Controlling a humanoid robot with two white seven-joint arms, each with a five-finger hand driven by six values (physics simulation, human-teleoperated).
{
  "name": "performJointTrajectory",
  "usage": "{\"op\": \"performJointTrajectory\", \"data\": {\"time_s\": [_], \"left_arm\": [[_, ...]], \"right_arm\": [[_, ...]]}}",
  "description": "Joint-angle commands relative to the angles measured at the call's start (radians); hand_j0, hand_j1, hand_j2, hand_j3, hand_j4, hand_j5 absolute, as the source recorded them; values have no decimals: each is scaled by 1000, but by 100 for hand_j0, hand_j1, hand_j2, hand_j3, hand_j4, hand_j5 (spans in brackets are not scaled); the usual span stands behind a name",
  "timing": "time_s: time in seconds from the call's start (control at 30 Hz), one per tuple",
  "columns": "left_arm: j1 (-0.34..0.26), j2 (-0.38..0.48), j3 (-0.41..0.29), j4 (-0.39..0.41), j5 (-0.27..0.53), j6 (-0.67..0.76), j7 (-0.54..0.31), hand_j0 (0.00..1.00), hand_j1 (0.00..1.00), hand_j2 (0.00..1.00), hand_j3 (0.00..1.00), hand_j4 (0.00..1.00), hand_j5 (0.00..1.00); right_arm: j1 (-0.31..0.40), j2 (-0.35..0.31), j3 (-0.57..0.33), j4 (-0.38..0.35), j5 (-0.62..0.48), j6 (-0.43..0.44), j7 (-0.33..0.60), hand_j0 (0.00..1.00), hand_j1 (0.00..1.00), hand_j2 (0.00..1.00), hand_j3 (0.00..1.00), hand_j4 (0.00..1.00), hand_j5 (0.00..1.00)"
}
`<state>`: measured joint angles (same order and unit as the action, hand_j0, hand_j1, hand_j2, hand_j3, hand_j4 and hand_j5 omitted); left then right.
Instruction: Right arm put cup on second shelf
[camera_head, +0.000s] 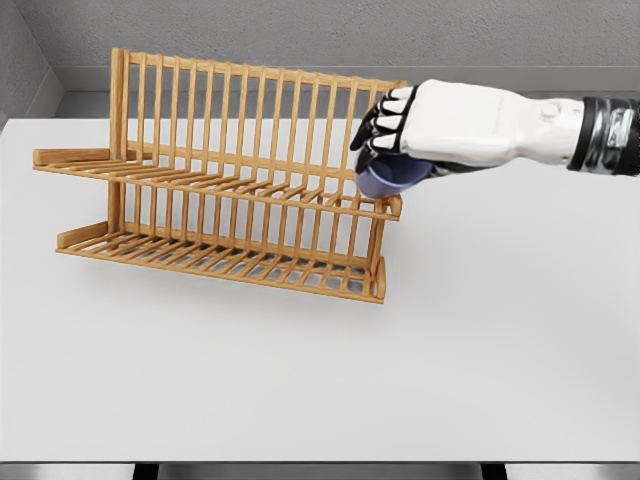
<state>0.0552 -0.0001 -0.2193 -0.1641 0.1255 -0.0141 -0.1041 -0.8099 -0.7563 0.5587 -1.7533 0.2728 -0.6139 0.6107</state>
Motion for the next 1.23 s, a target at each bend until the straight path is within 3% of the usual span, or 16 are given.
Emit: {"op": "performJointTrajectory", "data": {"time_s": [0.0,0.4,0.43,0.47,0.53,0.7,0.77,0.83,0.93,1.07,1.2], "left_arm": [[0,0,0,0,0,0,0,100,100,100,100,100,100],[0,0,0,0,0,0,0,100,100,100,100,100,100],[0,0,0,0,0,0,0,100,100,100,100,100,100],[0,0,0,0,0,0,0,100,100,100,100,100,100],[0,0,0,0,0,0,0,100,100,100,100,100,100],[0,0,0,0,0,0,0,100,100,100,100,100,100],[0,0,0,0,0,-1,0,100,100,100,100,100,100],[0,0,0,0,0,-1,0,100,100,100,100,100,100],[0,0,0,0,0,0,0,100,100,100,100,100,100],[0,0,0,0,0,0,0,100,100,100,100,100,100],[0,0,0,0,0,0,0,100,100,100,100,100,100]], "right_arm": [[0,3,10,0,-3,3,0,60,60,60,60,60,60],[0,9,64,1,9,3,0,62,62,62,62,62,62],[0,9,64,1,9,3,0,76,76,76,76,76,76],[0,8,63,1,9,3,0,100,100,100,100,100,100],[-3,8,41,1,8,3,0,100,100,100,100,100,100],[9,-5,-178,11,6,3,0,100,100,100,100,100,100],[20,-9,-278,57,5,3,0,100,100,100,100,100,100],[70,-12,-353,147,5,3,0,100,100,100,100,100,100],[152,-6,-367,305,9,3,0,100,100,100,100,100,100],[299,23,-370,327,9,3,0,100,100,100,100,100,100],[319,28,-370,351,11,3,0,100,100,100,100,100,100]]}}
